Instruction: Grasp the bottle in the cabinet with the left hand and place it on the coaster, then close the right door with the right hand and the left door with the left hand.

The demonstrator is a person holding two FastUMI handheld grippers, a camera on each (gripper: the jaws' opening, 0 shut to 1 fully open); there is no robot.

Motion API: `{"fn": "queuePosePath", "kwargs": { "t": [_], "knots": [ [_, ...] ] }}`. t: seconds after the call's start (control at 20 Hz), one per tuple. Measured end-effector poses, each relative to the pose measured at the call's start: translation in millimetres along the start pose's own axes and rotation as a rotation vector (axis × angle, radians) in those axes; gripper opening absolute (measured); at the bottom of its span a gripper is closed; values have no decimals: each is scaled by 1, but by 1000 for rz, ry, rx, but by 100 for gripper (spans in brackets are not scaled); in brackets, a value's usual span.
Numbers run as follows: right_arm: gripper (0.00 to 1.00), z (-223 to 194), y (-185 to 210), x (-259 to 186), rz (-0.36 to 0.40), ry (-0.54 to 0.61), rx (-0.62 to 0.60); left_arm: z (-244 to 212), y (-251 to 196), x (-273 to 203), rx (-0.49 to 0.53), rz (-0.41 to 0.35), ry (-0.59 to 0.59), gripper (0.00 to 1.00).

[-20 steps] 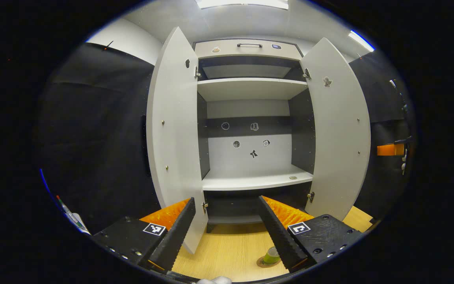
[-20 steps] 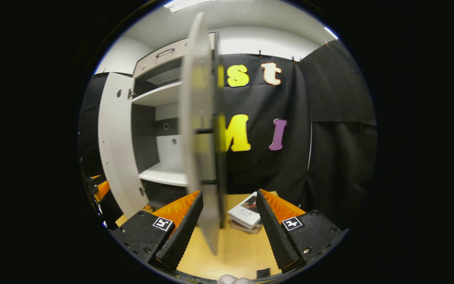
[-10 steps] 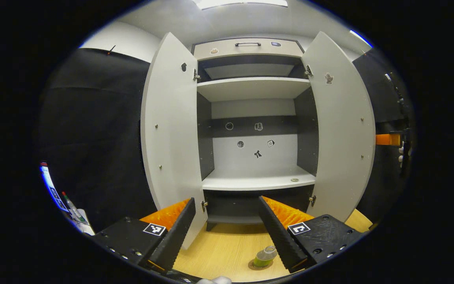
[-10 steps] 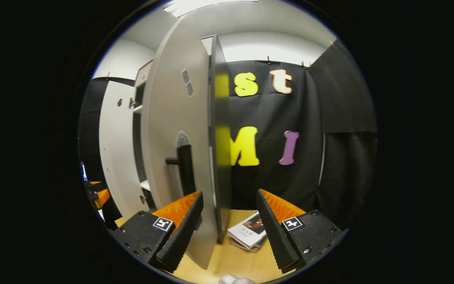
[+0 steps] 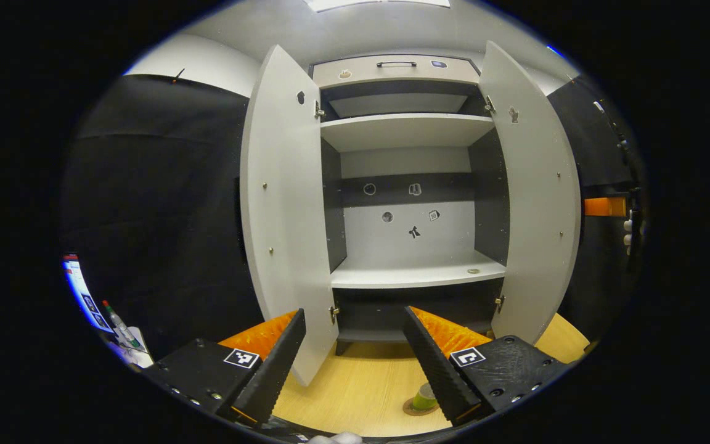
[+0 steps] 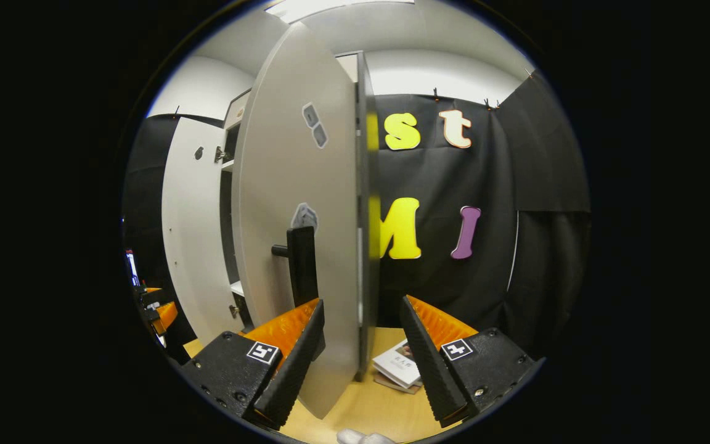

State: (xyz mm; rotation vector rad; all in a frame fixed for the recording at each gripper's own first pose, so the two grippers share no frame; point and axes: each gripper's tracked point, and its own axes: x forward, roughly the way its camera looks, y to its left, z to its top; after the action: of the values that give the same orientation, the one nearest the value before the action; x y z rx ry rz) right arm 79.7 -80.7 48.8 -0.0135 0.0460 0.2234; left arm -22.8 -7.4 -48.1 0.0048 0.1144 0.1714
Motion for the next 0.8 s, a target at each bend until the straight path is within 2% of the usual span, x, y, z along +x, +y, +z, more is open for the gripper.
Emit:
{"fn": "queuePosePath", "kwargs": {
  "t": [0.4, 0.8],
  "knots": [
    [78, -4, 71, 27, 30, -26, -4, 2, 35, -3, 20, -18, -5, 96],
    [81, -18, 110, 17, 56, -1, -23, 6, 57, 0, 13, -42, -22, 97]
  ]
}}
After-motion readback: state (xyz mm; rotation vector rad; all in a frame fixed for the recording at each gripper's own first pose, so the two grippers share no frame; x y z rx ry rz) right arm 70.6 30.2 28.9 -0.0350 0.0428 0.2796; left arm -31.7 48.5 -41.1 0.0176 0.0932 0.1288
